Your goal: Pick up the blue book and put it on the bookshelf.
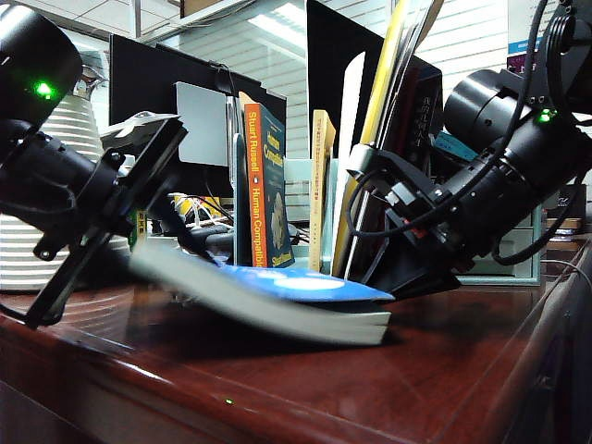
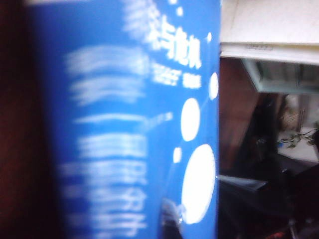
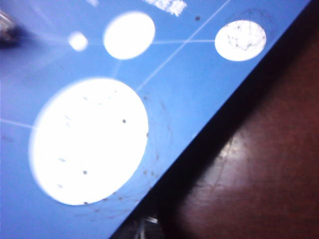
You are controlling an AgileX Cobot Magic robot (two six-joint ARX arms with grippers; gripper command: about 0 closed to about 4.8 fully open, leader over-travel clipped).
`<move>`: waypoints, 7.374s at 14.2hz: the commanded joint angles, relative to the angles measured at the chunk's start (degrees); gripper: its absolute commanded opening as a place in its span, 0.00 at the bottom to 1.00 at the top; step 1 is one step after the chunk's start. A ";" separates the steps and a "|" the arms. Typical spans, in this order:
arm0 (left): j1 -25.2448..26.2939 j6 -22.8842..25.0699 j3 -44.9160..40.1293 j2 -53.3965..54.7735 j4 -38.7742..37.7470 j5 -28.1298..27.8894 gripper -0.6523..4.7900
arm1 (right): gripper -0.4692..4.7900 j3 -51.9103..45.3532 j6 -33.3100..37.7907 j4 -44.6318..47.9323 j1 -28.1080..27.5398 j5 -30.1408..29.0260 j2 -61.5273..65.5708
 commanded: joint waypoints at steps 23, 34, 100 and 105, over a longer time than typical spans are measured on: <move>-1.62 48.04 24.44 -7.34 32.41 -21.31 0.11 | 0.09 0.13 2.82 10.56 -0.79 18.45 -32.22; -3.43 48.94 38.38 15.37 36.24 -34.45 0.11 | 0.09 0.13 3.23 11.43 -0.55 15.34 -36.50; -27.85 39.28 39.74 12.76 -14.36 -61.48 0.49 | 0.09 0.13 5.81 10.93 -0.81 25.49 -46.93; -24.09 39.32 39.74 15.80 -11.26 -61.26 0.25 | 0.09 0.13 5.97 10.91 -0.81 24.02 -46.93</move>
